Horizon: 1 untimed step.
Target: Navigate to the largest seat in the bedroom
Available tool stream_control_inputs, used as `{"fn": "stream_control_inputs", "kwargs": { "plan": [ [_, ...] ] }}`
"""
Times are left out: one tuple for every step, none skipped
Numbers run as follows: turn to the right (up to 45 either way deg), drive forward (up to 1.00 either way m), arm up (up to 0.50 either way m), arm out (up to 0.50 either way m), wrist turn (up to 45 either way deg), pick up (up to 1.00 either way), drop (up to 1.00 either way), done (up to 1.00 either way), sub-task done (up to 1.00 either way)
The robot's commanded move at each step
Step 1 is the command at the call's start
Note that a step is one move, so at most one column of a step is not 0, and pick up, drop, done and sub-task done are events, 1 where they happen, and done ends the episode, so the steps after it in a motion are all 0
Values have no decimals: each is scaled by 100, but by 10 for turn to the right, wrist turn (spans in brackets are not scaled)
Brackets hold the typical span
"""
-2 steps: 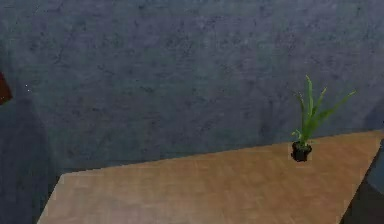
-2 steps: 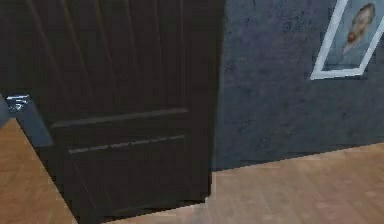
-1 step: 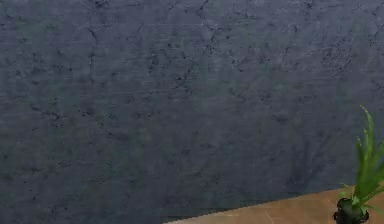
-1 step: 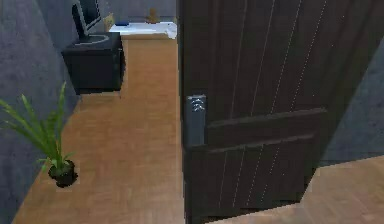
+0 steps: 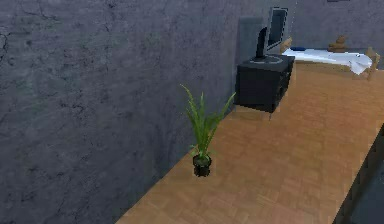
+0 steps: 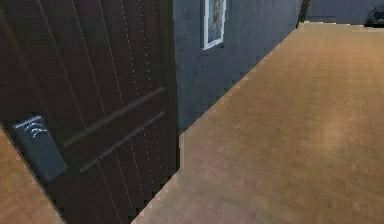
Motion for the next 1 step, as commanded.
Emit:
{"fn": "stream_control_inputs", "kwargs": {
  "plan": [
    [150,0,0,0,0,0,0,0,0]
  ]
}}
